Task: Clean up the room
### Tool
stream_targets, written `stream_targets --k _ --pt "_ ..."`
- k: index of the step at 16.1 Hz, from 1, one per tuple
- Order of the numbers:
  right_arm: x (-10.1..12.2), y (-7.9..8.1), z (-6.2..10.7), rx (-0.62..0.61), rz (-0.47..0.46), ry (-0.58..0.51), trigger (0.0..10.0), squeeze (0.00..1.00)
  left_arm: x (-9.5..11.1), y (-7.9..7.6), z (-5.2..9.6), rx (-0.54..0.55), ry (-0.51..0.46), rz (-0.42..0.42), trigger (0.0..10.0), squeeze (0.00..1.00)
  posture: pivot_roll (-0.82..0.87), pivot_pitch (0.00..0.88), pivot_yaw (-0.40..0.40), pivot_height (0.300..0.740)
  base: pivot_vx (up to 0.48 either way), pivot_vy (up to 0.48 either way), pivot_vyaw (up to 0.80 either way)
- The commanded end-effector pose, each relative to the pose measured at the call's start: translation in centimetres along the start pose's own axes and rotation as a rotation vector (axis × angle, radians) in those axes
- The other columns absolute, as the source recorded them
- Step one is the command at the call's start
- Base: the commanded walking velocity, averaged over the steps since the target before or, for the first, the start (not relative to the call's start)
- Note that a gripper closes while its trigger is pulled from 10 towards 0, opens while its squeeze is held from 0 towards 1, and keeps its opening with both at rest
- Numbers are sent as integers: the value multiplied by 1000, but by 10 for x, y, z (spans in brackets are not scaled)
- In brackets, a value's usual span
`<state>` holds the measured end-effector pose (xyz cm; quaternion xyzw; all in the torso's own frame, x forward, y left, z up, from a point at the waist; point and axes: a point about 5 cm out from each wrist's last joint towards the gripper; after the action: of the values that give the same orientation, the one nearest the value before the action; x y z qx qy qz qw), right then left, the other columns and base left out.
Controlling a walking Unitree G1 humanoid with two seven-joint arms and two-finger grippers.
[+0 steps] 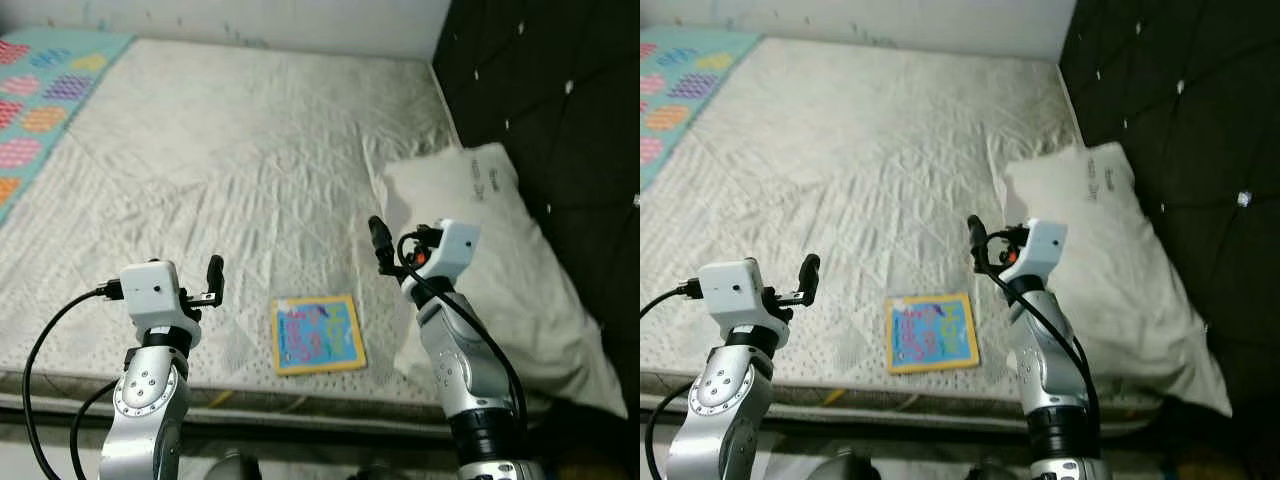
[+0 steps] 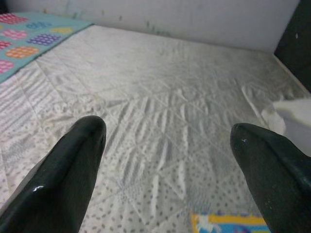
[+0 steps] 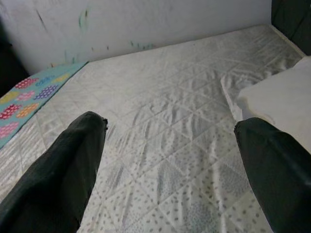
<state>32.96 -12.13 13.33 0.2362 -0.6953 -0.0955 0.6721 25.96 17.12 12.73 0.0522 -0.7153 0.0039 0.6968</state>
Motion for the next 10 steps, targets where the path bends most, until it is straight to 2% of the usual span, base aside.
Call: stream_targets --k 1,3,7,10 --pt "0 -6 3 -27 3 6 10000 0 -6 1 0 3 24 3 10000 0 53 64 -48 740 0 0 0" --pt "-2 -11 4 -78 1 26 10000 0 -8 -5 0 -45 32 37 10000 0 48 70 -48 740 0 0 -606" --pt "-1 -13 6 -87 -1 30 10000 0 -8 -11 0 -58 34 51 10000 0 35 84 -56 740 0 0 -800" --pt "0 -15 6 -88 9 32 10000 0 -10 -12 1 -59 39 59 10000 0 32 88 -66 740 0 331 -638"
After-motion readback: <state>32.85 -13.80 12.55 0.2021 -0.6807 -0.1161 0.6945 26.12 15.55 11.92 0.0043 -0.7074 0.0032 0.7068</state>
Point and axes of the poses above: a point about 5 cm out from each wrist's last joint towards the gripper, its own z axis pointing back from the gripper into the wrist, its own x axis along the axis of the wrist's last joint, y = z × x, and after that the axes turned 9 degrees about -z, right-handed
